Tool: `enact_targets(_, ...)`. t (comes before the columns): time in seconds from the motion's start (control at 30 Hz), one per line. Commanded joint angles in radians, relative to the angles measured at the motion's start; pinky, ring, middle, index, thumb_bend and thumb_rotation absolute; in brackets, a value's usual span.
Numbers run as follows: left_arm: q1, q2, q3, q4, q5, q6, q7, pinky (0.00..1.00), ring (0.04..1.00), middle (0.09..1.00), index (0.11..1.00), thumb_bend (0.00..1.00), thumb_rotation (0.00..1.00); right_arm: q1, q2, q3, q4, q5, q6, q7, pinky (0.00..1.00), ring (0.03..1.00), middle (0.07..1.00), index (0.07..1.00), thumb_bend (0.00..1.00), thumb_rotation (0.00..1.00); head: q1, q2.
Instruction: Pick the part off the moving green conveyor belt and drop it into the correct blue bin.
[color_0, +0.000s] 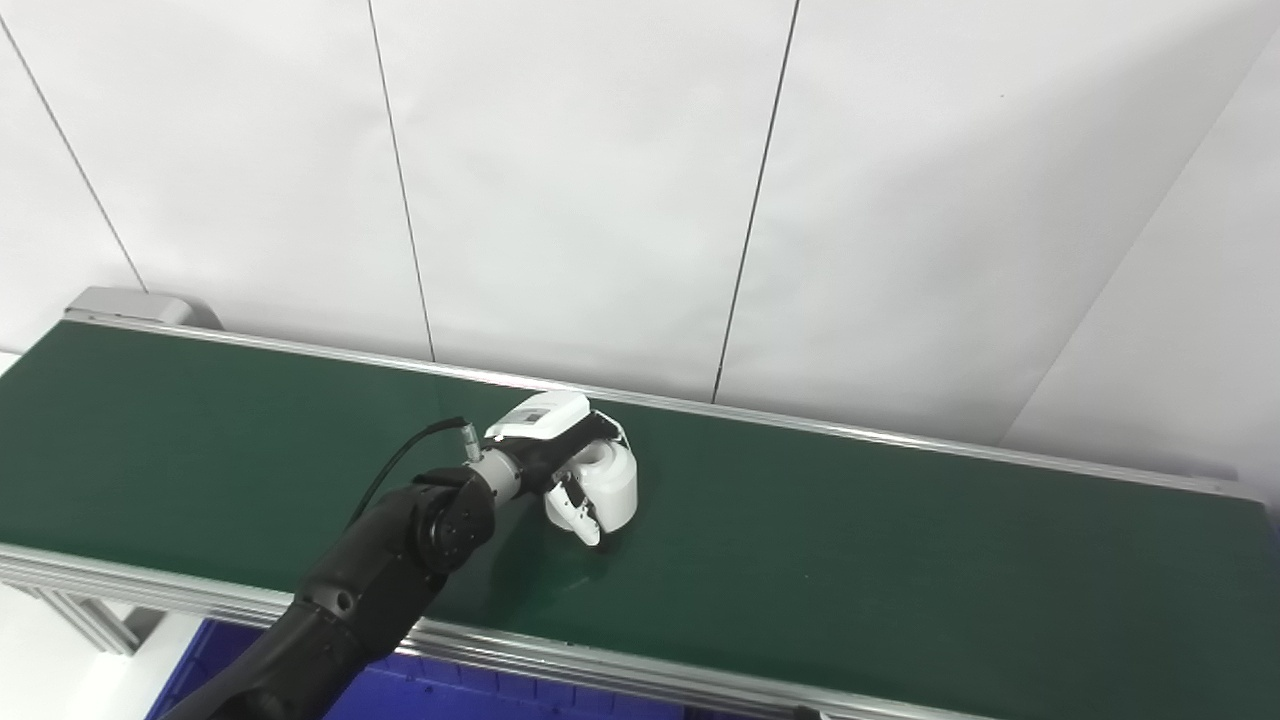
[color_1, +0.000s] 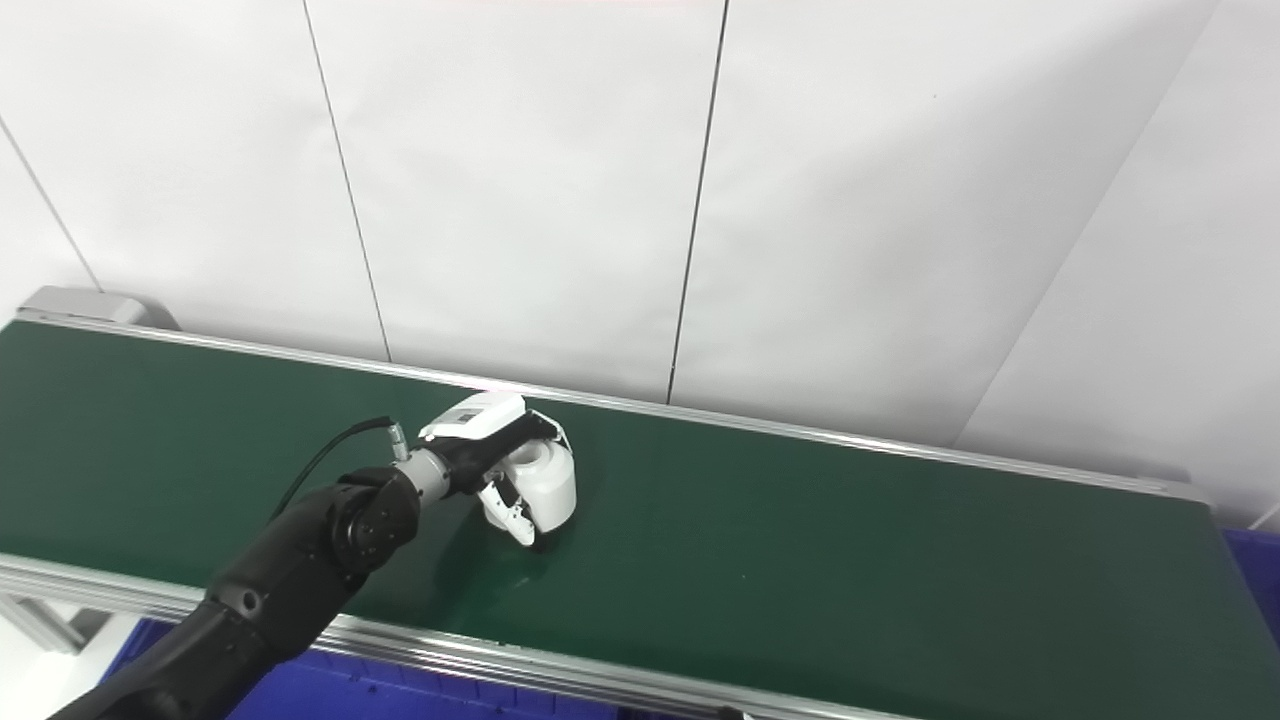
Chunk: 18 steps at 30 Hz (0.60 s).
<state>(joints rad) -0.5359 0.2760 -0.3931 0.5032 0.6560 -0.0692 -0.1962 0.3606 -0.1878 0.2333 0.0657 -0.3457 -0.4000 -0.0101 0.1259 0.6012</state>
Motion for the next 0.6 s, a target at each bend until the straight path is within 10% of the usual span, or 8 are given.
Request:
enact_targets(0.0,-0.026,0.014,0.023,-0.049,-0.027,0.003,0.006,0.48,0.448,0.519,0.488,0.50,0.00,0.000,0.003,-0.006,-0.035,0.008,-0.014,0.000,0.78,0.849,0.872,0.892,0.79,0.59,-0.004,0.002)
enact_targets(0.3,0.057,0.021,0.180,-0.305,-0.251,0.070,-0.072,0.47,0.447,0.499,0.501,0.50,0.00,0.018,0.011,-0.003,-0.101,-0.013,0.022,0.009,0.79,0.857,0.889,0.909,0.76,0.63,-0.067,0.106)
enact_targets(0.43,0.123,0.058,0.226,-0.454,-0.362,0.066,-0.129,0.45,0.439,0.495,0.513,0.50,0.00,0.026,0.024,0.005,-0.168,-0.016,0.083,0.029,0.81,0.870,0.898,0.921,0.76,0.66,-0.146,0.224)
enact_targets(0.57,0.197,0.099,0.256,-0.537,-0.462,0.003,-0.167,0.43,0.435,0.496,0.516,0.50,0.00,0.019,0.049,0.016,-0.226,-0.044,0.150,0.045,0.80,0.862,0.898,0.927,0.75,0.68,-0.235,0.263)
